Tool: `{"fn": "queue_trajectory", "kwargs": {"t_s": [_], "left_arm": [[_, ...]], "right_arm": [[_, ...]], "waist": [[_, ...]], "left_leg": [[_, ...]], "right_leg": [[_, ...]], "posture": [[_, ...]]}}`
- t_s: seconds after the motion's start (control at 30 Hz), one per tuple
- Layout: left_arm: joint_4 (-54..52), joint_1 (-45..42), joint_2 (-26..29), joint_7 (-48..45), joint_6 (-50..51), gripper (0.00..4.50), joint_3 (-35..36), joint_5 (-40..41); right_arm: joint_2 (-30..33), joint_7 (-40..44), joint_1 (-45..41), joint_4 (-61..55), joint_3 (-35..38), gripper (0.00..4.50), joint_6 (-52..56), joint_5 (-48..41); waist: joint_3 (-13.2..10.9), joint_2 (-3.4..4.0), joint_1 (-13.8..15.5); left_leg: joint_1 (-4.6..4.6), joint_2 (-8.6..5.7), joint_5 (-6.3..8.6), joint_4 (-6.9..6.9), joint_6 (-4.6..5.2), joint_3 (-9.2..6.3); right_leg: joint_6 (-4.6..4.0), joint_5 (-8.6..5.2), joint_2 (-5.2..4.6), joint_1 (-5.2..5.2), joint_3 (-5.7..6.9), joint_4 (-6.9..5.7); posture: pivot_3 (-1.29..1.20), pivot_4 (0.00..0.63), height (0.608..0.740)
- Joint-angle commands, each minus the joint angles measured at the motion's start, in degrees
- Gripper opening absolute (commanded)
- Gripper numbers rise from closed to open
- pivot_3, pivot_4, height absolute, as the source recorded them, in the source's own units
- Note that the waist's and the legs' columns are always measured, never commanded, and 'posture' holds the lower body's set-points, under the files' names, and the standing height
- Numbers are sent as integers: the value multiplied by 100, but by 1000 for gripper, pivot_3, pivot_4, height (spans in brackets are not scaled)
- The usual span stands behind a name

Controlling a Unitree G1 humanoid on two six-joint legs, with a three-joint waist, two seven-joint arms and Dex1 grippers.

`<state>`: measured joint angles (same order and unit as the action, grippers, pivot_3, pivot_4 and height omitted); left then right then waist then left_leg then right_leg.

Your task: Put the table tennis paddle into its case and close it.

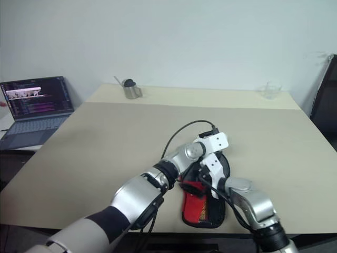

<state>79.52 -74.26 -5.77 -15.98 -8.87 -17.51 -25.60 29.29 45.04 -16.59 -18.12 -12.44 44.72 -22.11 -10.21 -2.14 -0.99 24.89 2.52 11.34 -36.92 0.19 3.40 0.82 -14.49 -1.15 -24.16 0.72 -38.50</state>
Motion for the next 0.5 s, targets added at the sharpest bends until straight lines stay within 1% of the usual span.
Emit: {"fn": "queue_trajectory", "kwargs": {"t_s": [0.03, 0.17, 0.27, 0.37, 0.43, 0.5], "left_arm": [[-226, -362, 183, -109, -190, 4307, 183, 156], [-268, -433, 344, -354, -353, 4307, 249, 228], [-346, -427, 519, -829, -552, 4307, 331, 335], [-472, -445, 719, -1657, -555, 4307, 632, 767], [-551, -466, 909, -2436, -232, 4307, 816, 1053], [-693, -480, 1211, -3133, 62, 4307, 965, 1283]], "right_arm": [[563, 518, 141, -528, 161, 4500, 164, -299], [976, 667, 156, -625, 399, 4500, 119, -408], [1205, 744, 122, -608, 624, 4500, 65, -469], [1401, 757, 68, -455, 900, 4500, -37, -484], [1499, 754, 12, -259, 1142, 4500, -133, -467], [1597, 751, -46, 23, 1468, 4500, -247, -462]], "waist": [[-2, -3, -39], [-2, -3, -32], [-2, -4, -45], [-3, -4, -56], [-3, -3, -56], [-3, -3, -59]], "left_leg": [[-1, 1, 1, 1, -1, 2], [-4, 2, 0, 2, -1, -9], [-4, 3, 0, 1, -1, 0], [-4, 4, 0, 0, -2, 5], [-4, 5, 0, 1, -1, 1], [-6, 4, 0, 1, -1, 0]], "right_leg": [[0, 0, 2, -1, -1, 0], [-4, -2, 9, -1, 3, -5], [-2, -1, 5, 0, -1, -4], [0, 0, 3, -2, -3, -4], [-1, 0, 6, -2, 0, -4], [-3, 0, 9, -2, 2, -6]], "posture": [[0, 150, 740], [0, 150, 740], [0, 150, 740], [0, 150, 740], [0, 150, 740], [0, 150, 740]]}}
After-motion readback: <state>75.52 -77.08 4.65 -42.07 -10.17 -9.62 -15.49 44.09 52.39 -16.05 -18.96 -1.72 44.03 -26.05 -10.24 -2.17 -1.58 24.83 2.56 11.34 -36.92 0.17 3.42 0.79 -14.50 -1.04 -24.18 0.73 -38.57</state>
